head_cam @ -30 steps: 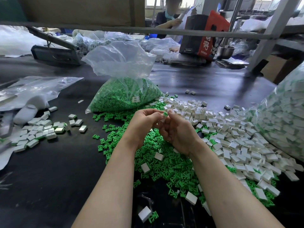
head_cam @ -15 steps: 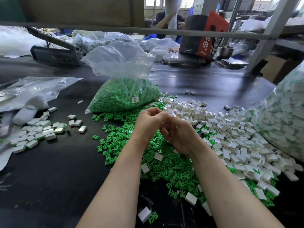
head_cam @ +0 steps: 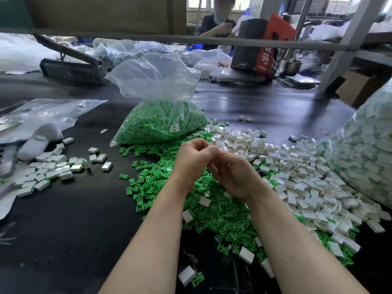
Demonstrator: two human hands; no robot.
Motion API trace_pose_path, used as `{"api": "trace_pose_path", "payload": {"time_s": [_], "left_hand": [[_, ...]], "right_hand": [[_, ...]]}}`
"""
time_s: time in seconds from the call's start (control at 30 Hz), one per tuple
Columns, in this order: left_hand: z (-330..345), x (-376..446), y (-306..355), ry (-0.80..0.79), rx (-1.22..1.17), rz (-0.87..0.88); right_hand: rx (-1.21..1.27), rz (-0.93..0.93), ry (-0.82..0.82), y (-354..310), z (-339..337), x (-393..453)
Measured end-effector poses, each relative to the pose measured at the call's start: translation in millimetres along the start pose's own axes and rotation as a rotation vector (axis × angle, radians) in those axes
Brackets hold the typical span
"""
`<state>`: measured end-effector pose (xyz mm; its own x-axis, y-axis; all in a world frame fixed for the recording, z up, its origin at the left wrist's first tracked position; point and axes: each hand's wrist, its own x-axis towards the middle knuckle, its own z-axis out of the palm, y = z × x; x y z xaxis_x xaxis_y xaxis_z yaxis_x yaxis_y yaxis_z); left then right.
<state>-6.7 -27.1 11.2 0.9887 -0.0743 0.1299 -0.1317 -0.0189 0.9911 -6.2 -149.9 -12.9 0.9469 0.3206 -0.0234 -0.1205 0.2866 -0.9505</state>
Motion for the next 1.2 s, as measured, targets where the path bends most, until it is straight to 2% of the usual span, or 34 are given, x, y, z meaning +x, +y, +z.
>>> {"api": "trace_pose_path", "payload": {"time_s": [0.27, 0.53, 0.8, 0.97, 1.13, 1.2], "left_hand": [[-2.0, 2.6, 0.0, -0.025, 0.0, 0.003], [-16.0, 6.0, -4.7, -0.102, -0.152, -0.084], [-21.0, 6.7, -6.6, -0.125, -0.211, -0.079], [-45.9, 13.5, -7.2, 0.09, -0.077, -0.057], [-102.5, 14.9, -14.7, 0.499, 0.222, -0.04], [-122.6, 9.4, -20.3, 0.669, 0.401, -0.088]], "right_hand": [[-0.004, -0.009, 0.028, 2.7, 3.4, 3.0], [0.095, 0.015, 0.009, -0.2, 5.0, 3.4], [0.09, 0.007, 0.053, -3.5, 7.3, 1.1], [-0.01, -0.014, 0.136, -9.8, 6.8, 1.2], [-0.19, -0.091, 0.168, -18.0, 5.8, -2.3], [-0.24, -0.107, 0.184, -20.6, 7.4, -3.4]]}}
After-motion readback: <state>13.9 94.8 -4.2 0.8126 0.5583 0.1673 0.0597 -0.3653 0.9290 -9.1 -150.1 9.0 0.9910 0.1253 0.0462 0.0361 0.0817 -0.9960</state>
